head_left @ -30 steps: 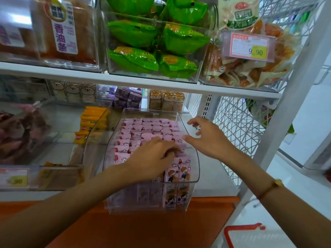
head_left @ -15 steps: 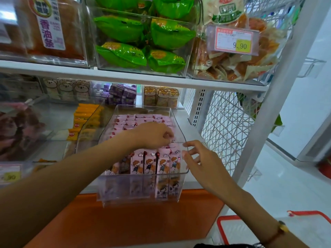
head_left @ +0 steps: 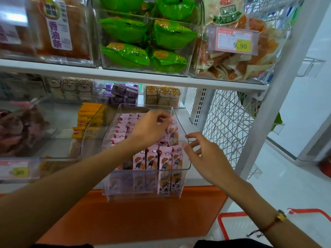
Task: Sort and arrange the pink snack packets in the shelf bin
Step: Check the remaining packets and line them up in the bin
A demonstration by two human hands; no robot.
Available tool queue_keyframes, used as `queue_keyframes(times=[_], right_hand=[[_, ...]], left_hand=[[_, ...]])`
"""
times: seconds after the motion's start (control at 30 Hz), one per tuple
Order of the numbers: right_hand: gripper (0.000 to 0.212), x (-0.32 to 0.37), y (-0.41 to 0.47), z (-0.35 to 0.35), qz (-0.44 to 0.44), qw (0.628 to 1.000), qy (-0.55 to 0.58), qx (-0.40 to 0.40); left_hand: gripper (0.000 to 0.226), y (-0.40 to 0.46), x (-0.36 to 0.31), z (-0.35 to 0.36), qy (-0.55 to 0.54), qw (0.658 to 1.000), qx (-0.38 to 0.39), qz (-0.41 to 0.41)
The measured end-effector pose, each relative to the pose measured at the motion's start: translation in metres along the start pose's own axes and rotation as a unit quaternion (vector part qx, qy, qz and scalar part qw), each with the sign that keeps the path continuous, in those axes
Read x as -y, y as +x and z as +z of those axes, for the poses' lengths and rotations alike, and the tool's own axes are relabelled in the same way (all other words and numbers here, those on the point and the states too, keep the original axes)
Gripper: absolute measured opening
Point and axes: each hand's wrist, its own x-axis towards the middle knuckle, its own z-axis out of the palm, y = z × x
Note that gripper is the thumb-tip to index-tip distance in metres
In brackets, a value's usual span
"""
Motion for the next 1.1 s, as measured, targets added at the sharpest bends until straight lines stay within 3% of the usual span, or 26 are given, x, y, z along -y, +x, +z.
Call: queue_keyframes(times=[0.17, 0.33, 0.43, 0.5, 0.6, 0.7, 0.8, 0.9, 1.1], right_hand=[[0.035, 0.022, 0.021, -0.018, -0.022, 0.995, 0.064, -0.069], [0.050, 0.056, 0.031, -0.019, -0.019, 0.975, 0.202, 0.095], [0.033, 0.060, 0.027, -0.008, -0.030, 0.969, 0.232, 0.073], [0.026, 0.056, 0.025, -0.003, 0.020, 0.953, 0.299, 0.044], [0.038, 0.048, 0.026, 0.001, 0.117, 0.910, 0.396, 0.029], [0.038, 0.050, 0.025, 0.005, 0.132, 0.880, 0.456, 0.003], [0.046, 0.054, 0.021, 0.010, 0.106, 0.894, 0.433, -0.039], [0.057, 0.054, 0.020, 0.007, 0.073, 0.901, 0.426, -0.050], [0.040, 0.050, 0.016, 0.003, -0.018, 0.933, 0.359, -0.034]], left_hand=[[0.013, -0.021, -0.020, -0.020, -0.150, 0.980, -0.126, 0.013], [0.010, -0.046, -0.035, -0.037, -0.252, 0.954, -0.162, 0.019], [0.017, -0.054, -0.033, -0.040, -0.311, 0.939, -0.143, -0.027], [0.024, -0.056, -0.027, -0.039, -0.303, 0.944, -0.124, -0.031], [0.035, -0.060, -0.018, -0.032, -0.220, 0.972, -0.075, -0.018], [0.047, -0.063, -0.013, -0.020, -0.123, 0.991, -0.045, 0.011], [0.050, -0.066, -0.013, -0.014, -0.097, 0.991, -0.077, 0.048], [0.056, -0.066, -0.014, -0.014, -0.150, 0.986, -0.056, 0.051], [0.042, -0.062, -0.010, -0.019, -0.183, 0.983, 0.019, 0.025]])
